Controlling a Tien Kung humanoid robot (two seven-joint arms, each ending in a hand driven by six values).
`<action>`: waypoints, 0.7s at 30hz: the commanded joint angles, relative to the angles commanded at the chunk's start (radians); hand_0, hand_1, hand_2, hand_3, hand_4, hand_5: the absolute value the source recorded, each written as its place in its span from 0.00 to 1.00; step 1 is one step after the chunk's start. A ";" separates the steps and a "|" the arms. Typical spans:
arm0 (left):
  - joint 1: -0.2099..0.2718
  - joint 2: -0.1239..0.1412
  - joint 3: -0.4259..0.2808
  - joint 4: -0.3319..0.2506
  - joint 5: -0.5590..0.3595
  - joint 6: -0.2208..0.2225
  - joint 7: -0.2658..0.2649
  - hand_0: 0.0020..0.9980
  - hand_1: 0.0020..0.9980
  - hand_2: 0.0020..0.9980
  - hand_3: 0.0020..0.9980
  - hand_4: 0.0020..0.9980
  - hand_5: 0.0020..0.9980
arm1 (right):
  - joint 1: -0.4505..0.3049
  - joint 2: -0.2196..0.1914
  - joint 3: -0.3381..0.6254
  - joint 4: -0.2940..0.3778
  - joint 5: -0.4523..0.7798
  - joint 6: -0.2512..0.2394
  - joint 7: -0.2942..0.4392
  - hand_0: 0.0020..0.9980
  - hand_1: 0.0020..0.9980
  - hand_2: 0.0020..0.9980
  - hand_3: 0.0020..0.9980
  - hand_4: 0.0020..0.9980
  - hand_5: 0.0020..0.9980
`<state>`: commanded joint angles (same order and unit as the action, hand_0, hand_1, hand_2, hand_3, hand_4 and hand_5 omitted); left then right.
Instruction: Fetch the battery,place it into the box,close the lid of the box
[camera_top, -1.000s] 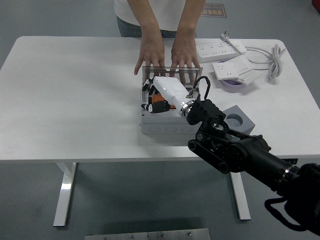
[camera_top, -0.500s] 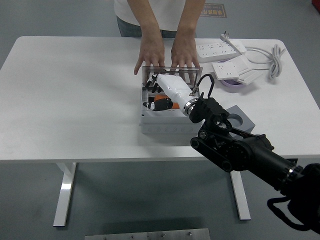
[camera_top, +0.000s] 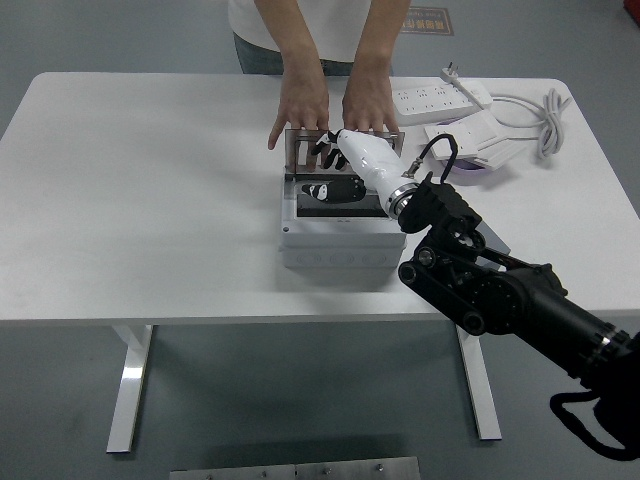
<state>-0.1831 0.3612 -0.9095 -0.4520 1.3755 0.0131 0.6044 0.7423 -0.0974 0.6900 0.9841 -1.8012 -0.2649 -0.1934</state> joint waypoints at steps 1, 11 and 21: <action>0.002 0.000 0.001 0.000 -0.002 0.001 0.000 0.63 0.70 0.57 0.54 0.50 0.00 | -0.002 -0.005 0.001 0.007 0.002 -0.006 -0.010 0.58 0.52 0.55 0.67 0.88 0.33; 0.008 -0.002 0.008 0.000 -0.012 0.004 -0.001 0.63 0.70 0.57 0.54 0.50 0.00 | -0.011 -0.023 -0.006 0.048 -0.047 -0.044 -0.088 0.08 0.22 0.29 0.35 0.70 0.21; 0.016 -0.004 0.008 -0.001 -0.013 0.002 0.002 0.63 0.70 0.57 0.54 0.50 0.00 | -0.034 -0.041 -0.010 0.086 -0.060 -0.028 -0.125 0.00 0.10 0.16 0.18 0.60 0.19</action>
<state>-0.1668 0.3576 -0.9017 -0.4534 1.3629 0.0152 0.6067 0.7084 -0.1386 0.6803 1.0704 -1.8614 -0.2930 -0.3182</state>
